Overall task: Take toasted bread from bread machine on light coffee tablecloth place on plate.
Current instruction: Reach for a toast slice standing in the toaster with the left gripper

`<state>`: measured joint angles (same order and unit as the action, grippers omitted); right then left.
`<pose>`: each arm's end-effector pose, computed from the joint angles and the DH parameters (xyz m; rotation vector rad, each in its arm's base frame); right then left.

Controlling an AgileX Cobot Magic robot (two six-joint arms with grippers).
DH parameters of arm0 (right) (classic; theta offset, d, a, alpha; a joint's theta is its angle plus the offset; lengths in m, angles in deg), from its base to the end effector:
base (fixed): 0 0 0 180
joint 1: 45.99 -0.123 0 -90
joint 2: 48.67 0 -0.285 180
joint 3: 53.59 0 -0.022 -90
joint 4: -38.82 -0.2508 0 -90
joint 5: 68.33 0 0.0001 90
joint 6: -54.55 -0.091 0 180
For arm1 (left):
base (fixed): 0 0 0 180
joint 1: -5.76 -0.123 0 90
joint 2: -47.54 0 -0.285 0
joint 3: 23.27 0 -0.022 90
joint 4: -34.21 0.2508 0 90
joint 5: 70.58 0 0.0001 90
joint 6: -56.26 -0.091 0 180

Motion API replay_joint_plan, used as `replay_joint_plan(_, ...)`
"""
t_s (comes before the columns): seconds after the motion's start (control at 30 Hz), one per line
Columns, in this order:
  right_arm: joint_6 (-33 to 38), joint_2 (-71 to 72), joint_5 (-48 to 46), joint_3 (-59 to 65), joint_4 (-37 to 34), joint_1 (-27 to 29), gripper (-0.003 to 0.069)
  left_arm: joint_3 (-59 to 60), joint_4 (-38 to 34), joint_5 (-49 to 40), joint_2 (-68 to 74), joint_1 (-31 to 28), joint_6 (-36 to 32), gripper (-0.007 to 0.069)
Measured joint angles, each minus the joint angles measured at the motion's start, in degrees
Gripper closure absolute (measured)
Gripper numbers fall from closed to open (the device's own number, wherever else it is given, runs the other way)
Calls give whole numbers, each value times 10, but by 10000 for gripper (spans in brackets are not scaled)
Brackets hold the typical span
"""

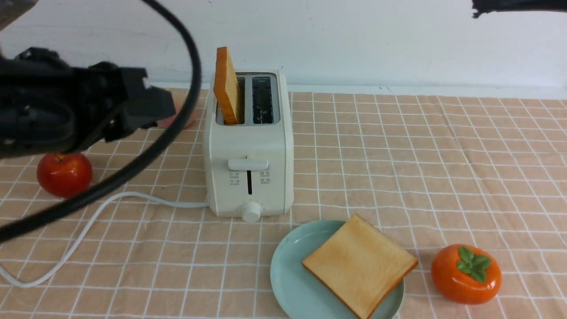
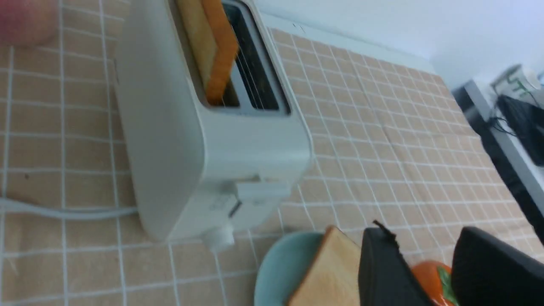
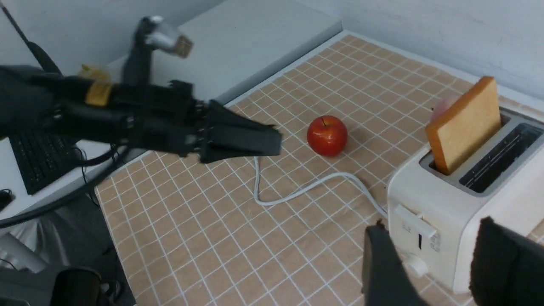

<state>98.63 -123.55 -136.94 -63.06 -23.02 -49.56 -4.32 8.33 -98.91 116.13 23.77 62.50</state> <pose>0.1863 0.0865 0.4999 -0.8060 1.7391 0.8879 0.2103 -0.0882 0.3856 -0.0623 2.0457 -0.7344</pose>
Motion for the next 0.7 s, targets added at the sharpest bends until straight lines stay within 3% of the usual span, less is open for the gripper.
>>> replay_joint_plan(0.17, -28, 37, 13, -2, 60, 0, 361, -116, 68, -53, 121, 0, 45, 354)
replay_joint_plan(0.33, -143, 75, 44, -2, 198, -7, 299, -250, 200, -126, 240, 0, 170, 314)
replay_joint_plan(0.4, -195, 84, 49, 5, 270, -32, 265, -315, 278, -161, 298, 6, 227, 304)
replay_joint_plan(0.5, -236, 87, 47, 19, 327, -75, 238, -371, 335, -186, 349, 22, 260, 302)
replay_joint_plan(0.7, -258, 86, 46, 51, 372, -145, 226, -466, 372, -207, 445, 57, 294, 302)
